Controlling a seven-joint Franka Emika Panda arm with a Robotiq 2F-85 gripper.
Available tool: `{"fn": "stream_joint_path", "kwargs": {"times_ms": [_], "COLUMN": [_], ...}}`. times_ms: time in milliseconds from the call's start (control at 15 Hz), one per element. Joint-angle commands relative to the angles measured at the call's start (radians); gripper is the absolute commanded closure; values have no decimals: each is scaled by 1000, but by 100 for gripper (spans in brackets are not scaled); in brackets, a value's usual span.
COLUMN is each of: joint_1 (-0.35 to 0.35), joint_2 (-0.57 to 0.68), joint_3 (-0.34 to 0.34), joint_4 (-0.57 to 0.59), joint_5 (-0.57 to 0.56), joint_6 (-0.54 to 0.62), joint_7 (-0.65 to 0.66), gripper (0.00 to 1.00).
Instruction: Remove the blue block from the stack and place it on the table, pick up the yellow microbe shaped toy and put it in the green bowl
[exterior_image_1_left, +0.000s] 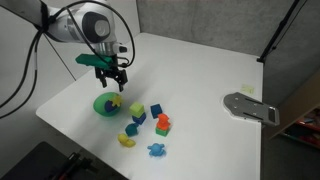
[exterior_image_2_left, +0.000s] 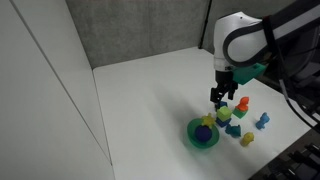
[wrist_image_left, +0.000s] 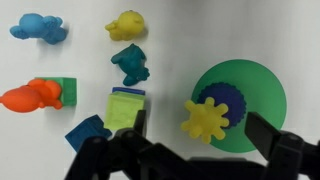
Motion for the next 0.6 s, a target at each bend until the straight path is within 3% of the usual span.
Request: {"fn": "stream_joint_path", "kwargs": {"times_ms": [0,267,533], "joint_1": [-56,-102,-109], "joint_2": [-71,-152,-238], "joint_3": [-22,-52,-68], "joint_4": [-1,7,27], "joint_5": [71,101,58], "joint_6": [-42,-90,-159], "joint_7": [29,40,71], "gripper": [0,0,0]}}
